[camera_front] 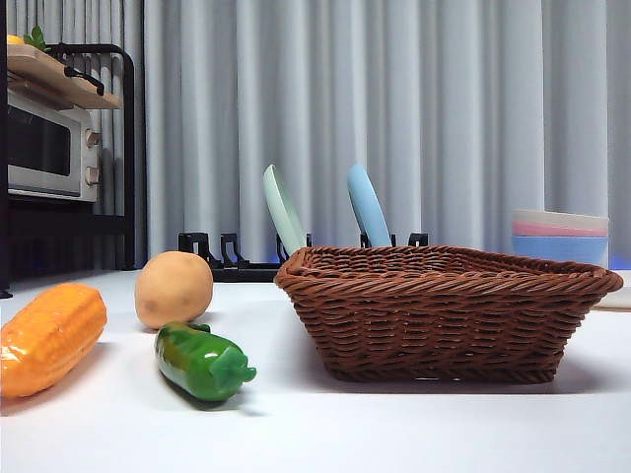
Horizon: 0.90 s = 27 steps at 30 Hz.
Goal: Pick up the basket,pick up the corn from the table,pick up the potato from the table,pick up the cucumber from the table,put all items into the basket
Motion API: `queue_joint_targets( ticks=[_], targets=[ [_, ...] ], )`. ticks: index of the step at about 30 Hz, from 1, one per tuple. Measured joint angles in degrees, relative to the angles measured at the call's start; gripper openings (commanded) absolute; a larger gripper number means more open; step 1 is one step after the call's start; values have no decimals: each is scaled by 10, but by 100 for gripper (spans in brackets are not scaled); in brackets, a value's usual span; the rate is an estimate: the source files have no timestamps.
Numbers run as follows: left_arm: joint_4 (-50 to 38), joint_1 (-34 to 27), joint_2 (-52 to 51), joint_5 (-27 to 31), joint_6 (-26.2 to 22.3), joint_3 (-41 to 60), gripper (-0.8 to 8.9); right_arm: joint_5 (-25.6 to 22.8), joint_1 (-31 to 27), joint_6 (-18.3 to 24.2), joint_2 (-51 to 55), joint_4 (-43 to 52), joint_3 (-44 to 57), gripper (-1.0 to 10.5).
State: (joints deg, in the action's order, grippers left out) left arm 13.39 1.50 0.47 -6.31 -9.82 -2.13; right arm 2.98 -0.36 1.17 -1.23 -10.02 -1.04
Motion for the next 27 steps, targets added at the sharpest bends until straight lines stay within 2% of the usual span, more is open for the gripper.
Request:
queue_joint_targets(
  ticks=[3, 7, 10, 13, 16, 20, 27],
  targets=[
    [0, 0, 0, -20, 34, 0, -3, 0, 0, -53, 0, 0, 0, 1],
    [-3, 0, 0, -71, 143, 0, -3, 0, 0, -185, 0, 0, 0, 1],
    [-12, 0, 0, -74, 221, 0, -3, 0, 0, -274, 0, 0, 0, 1],
    [-45, 0, 0, -74, 261, 0, -6, 3, 0, -325, 0, 0, 0, -1],
    [-57, 0, 0, -74, 287, 0, -6, 28, 0, -344, 0, -11, -7, -10],
    [-27, 0, 2, -74, 309, -10, -6, 35, 0, -348, -14, -15, -38, -11],
    [-26, 0, 72, -59, 311, -92, -6, 45, 0, -311, -135, -15, -138, -10]
  ],
)
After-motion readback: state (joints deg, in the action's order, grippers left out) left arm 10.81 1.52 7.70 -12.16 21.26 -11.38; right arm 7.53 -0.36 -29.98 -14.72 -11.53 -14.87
